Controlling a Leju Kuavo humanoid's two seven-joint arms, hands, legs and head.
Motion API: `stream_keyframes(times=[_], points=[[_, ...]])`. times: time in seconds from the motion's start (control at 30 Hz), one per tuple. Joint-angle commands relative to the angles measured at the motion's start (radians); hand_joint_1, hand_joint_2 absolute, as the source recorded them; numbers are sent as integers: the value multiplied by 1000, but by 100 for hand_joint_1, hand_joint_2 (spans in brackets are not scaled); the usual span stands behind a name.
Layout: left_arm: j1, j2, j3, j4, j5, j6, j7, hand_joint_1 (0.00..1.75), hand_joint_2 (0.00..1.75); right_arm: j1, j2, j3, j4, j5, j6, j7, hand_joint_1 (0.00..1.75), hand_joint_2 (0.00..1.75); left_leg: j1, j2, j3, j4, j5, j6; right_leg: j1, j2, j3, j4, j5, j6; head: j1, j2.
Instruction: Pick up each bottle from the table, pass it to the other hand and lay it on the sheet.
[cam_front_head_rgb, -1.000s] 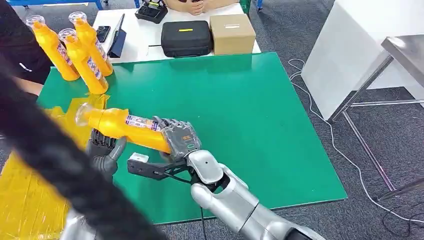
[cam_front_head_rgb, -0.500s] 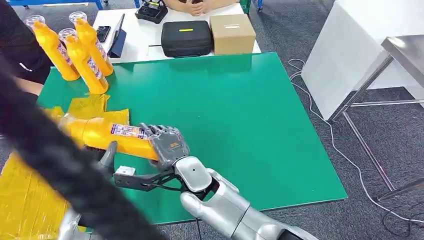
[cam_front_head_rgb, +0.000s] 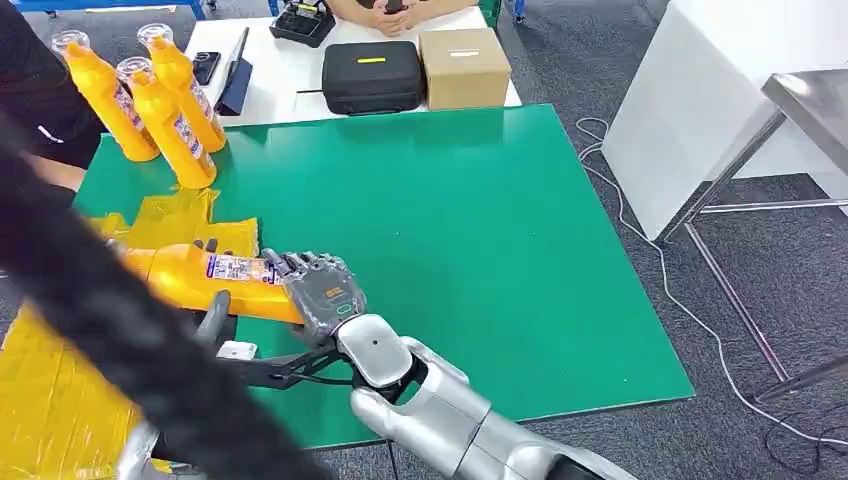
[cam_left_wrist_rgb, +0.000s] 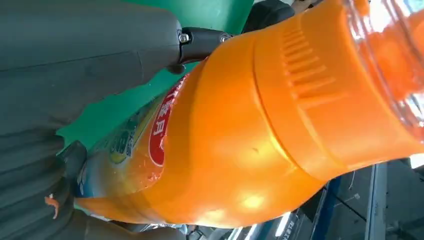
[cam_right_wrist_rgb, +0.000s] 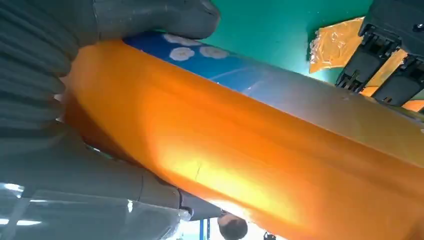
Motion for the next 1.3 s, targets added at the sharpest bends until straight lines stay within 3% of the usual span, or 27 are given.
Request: stream_keyframes(times=[0.03, 0.47, 0.5, 0.53, 0.57, 0.6, 0.63, 0.67, 1.23, 1.27, 1.3], points=[[-48, 12, -79, 12, 25, -57, 27, 0, 175, -34, -10, 97, 91, 30, 41, 21, 175, 175, 0, -2, 6, -2, -2, -1, 1, -3, 6, -1, -3, 0, 0, 0], [-63, -11, -15, -4, 2, 16, -11, 0, 175, -4, 56, 252, 315, 51, 80, -4, 175, 175, 1, -4, 6, -2, -1, -2, 2, -5, 7, -3, -3, 0, 0, 0], [-64, -11, -14, -5, 3, 15, -11, 16, 175, -4, 58, 254, 320, 48, 80, -6, 175, 175, 1, -3, 4, -2, -1, -1, 1, -4, 4, -2, -2, 0, 0, 0], [-68, -13, -9, -5, 3, 20, -12, 63, 175, -2, 60, 257, 323, 46, 77, -8, 175, 175, 1, -4, 6, -2, -1, -1, 1, -6, 6, -2, -3, 0, 0, 0], [-69, -15, -7, -4, 4, 24, -13, 91, 175, -1, 60, 259, 323, 45, 77, -8, 175, 175, 1, -4, 4, -2, 0, -1, 2, -5, 5, -2, -2, 0, 0, 0], [-71, -15, -6, -4, 3, 26, -13, 143, 175, -1, 59, 261, 320, 44, 79, -8, 175, 175, 2, -5, 5, -2, -1, -2, 2, -7, 6, -2, -3, 0, 0, 0], [-73, -16, -4, -3, 3, 28, -14, 164, 175, -1, 58, 262, 318, 43, 80, -8, 175, 175, 1, -5, 4, -2, 0, -1, 1, -6, 4, -2, -2, 0, 0, 0], [-75, -15, -2, -2, 0, 34, -18, 173, 175, -1, 56, 263, 317, 43, 81, -8, 175, 175, 2, -6, 6, -2, -1, -1, 2, -8, 7, -3, -3, 0, 0, 0], [-99, -15, 10, 33, 9, 37, -25, 175, 175, -3, 60, 225, 321, 16, 82, -2, 175, 175, 1, -7, 5, -2, 0, -1, 2, -8, 6, -3, -3, 0, 0, 0], [-99, -14, 12, 33, 11, 38, -26, 175, 175, -8, 55, 211, 315, 14, 60, 2, 14, 175, 1, -6, 4, -2, 0, -1, 1, -7, 4, -2, -2, 0, 0, 0], [-94, -13, 17, 29, 12, 39, -28, 175, 175, -7, 48, 170, 300, -8, 18, 4, 0, 175, 1, -4, 2, -1, 0, -1, 1, -5, 2, -2, -1, 0, 0, 0]])
